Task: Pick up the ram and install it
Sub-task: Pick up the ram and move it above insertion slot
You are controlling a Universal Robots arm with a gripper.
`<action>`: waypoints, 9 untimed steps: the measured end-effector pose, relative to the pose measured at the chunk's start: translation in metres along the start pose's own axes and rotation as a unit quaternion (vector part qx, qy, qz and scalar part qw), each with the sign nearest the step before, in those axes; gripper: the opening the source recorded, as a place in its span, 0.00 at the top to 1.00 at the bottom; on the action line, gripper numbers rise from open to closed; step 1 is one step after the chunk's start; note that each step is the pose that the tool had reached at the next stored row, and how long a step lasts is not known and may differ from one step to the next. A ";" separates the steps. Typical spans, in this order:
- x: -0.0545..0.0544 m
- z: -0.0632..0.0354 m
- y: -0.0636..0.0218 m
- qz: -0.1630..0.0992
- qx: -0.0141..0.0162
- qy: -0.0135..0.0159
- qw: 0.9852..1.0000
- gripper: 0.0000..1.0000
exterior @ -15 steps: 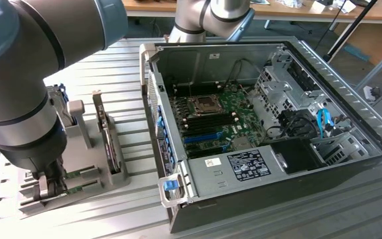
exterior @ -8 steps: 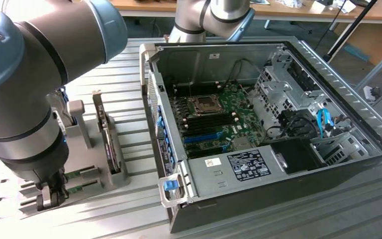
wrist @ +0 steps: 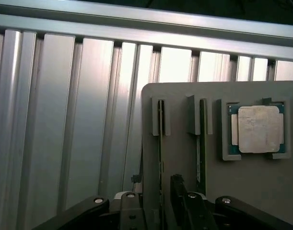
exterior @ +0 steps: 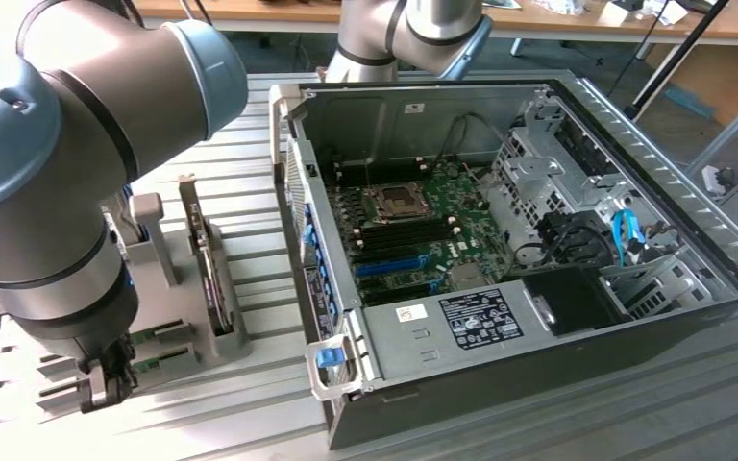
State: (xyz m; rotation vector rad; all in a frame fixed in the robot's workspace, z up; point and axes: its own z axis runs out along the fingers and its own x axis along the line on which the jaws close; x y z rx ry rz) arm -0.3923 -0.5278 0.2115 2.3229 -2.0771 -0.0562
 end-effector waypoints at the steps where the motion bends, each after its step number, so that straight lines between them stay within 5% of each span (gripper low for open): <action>1: -0.002 0.0008 -0.0002 -0.001 0.000 0.000 1.000 0.64; 9: -0.005 0.0041 -0.0006 -0.003 0.000 -0.003 1.000 0.64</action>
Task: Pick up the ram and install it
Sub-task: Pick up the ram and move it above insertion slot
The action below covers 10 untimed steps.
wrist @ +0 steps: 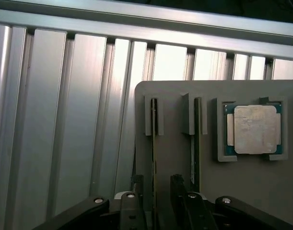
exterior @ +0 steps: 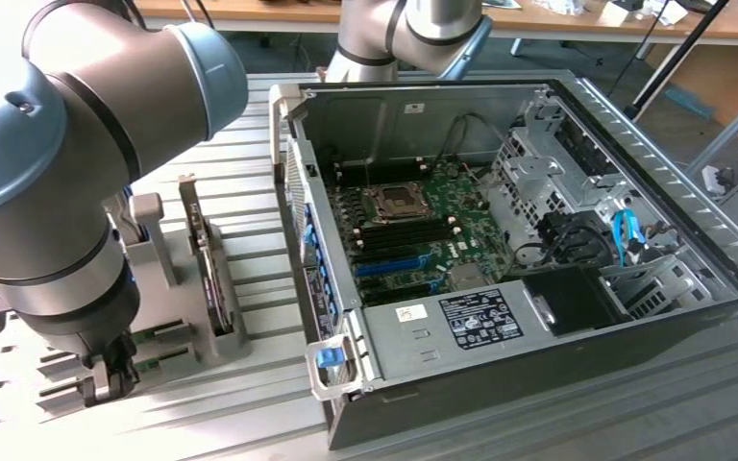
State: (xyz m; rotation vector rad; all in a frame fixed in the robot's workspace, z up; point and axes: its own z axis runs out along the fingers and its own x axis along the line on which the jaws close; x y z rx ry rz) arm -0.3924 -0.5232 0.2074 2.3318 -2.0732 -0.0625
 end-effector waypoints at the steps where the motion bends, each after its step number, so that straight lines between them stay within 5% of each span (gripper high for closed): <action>1: 0.000 0.0001 0.0000 -0.005 0.000 0.000 1.000 0.64; 10: -0.001 0.0013 -0.0001 -0.039 0.000 0.001 0.999 0.64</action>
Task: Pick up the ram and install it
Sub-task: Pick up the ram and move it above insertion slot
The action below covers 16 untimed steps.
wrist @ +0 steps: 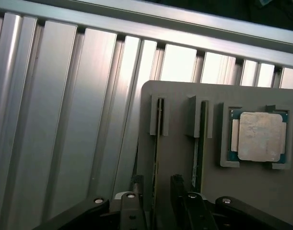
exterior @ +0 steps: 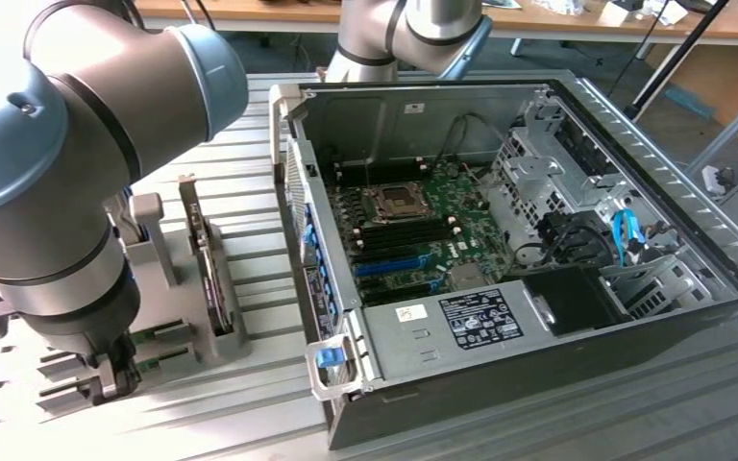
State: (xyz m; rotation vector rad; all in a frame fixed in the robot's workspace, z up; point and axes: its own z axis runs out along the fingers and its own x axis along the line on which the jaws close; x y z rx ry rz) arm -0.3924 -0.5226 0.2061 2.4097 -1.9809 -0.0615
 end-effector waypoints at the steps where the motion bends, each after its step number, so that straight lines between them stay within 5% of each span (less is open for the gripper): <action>1: 0.000 0.0001 0.0000 -0.005 0.000 0.000 1.000 0.64; 13: -0.001 0.0015 -0.0003 -0.009 0.000 0.000 1.000 0.64; 16: -0.001 0.0015 -0.0003 -0.009 0.000 0.000 1.000 0.78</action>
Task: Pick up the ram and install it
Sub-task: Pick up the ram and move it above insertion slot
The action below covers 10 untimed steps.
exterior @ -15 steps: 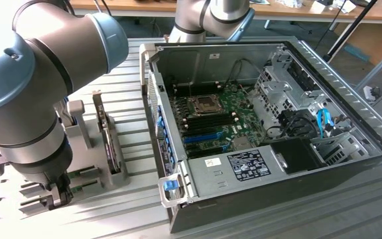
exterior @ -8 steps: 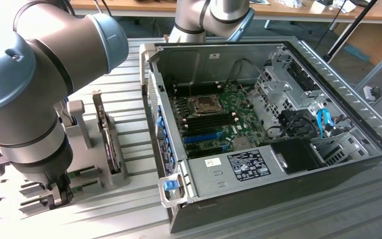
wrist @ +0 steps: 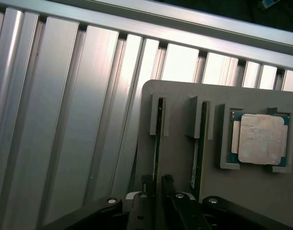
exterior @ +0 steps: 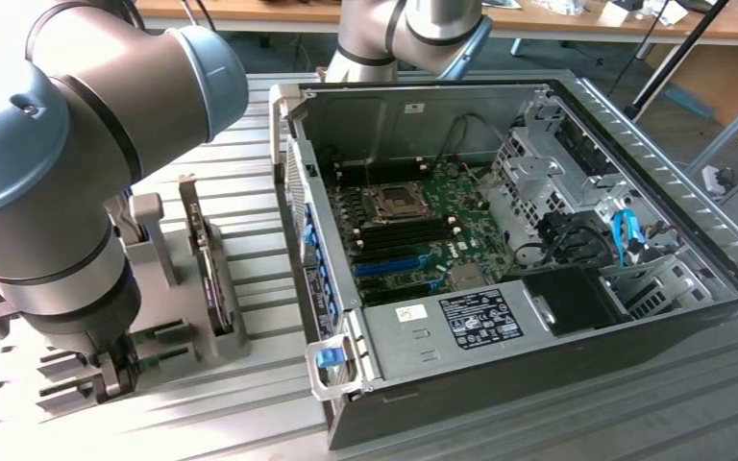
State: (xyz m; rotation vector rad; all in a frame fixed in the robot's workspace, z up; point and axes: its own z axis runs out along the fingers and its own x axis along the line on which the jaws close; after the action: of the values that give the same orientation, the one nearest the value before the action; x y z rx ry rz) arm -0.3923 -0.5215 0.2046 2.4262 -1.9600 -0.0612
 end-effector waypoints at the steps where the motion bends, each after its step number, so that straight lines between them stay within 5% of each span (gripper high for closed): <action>1: 0.000 0.0000 0.0000 0.000 0.000 0.000 1.000 0.84; 10: 0.000 0.0001 -0.0003 0.000 0.000 0.000 1.000 0.86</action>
State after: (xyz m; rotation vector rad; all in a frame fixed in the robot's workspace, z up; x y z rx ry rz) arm -0.3921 -0.5214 0.2045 2.4264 -1.9603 -0.0615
